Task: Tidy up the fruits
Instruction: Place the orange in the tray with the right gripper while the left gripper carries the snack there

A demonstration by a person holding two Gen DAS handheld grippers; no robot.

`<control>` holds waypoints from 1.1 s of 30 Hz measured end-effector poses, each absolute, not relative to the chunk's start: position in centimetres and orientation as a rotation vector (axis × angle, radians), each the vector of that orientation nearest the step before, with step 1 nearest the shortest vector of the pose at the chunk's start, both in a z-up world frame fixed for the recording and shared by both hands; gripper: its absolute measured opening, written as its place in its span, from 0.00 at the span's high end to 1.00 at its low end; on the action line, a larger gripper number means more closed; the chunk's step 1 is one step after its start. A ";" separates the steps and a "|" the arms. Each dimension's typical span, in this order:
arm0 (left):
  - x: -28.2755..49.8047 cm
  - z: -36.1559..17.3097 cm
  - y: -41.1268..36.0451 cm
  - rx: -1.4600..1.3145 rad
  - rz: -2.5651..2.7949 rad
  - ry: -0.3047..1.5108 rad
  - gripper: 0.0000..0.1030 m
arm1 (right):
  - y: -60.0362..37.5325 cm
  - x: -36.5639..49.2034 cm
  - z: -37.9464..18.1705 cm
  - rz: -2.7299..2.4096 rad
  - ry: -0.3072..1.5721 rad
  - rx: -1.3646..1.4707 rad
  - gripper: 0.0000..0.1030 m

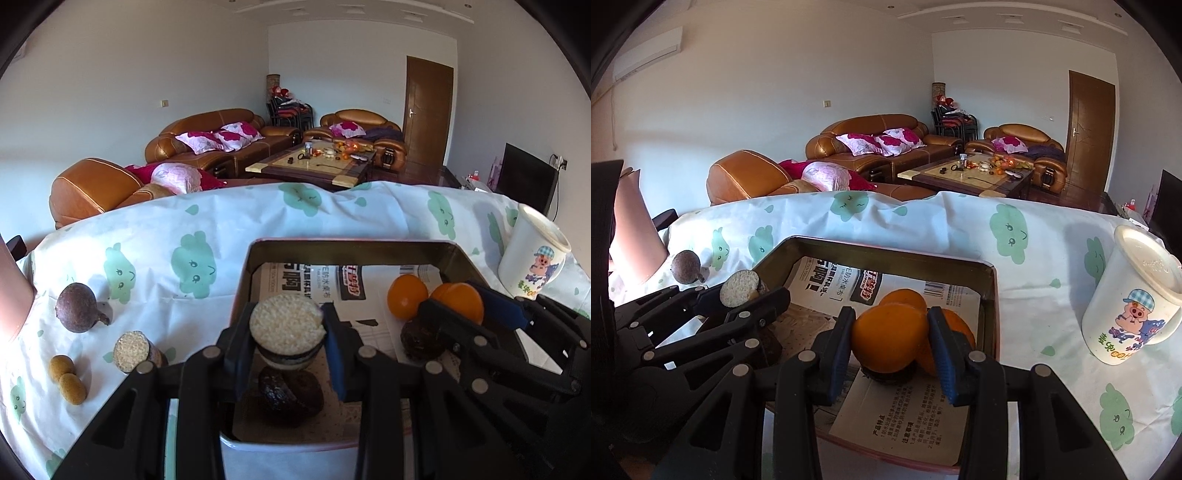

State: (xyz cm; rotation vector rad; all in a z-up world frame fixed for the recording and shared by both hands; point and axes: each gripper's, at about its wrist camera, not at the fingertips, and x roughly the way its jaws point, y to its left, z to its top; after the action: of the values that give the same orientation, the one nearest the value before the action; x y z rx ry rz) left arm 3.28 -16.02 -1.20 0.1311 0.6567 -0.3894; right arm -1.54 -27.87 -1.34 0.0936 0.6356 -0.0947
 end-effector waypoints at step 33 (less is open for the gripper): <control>-0.1 0.0 -7.2 0.115 -0.187 0.526 0.00 | -27.1 -4.3 0.4 -0.288 0.457 0.048 0.24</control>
State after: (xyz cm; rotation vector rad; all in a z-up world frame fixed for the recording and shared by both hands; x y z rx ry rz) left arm -0.10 -7.19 0.03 0.1152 0.5263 -0.1868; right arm -4.34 -27.11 0.40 0.0476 0.4566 -0.2884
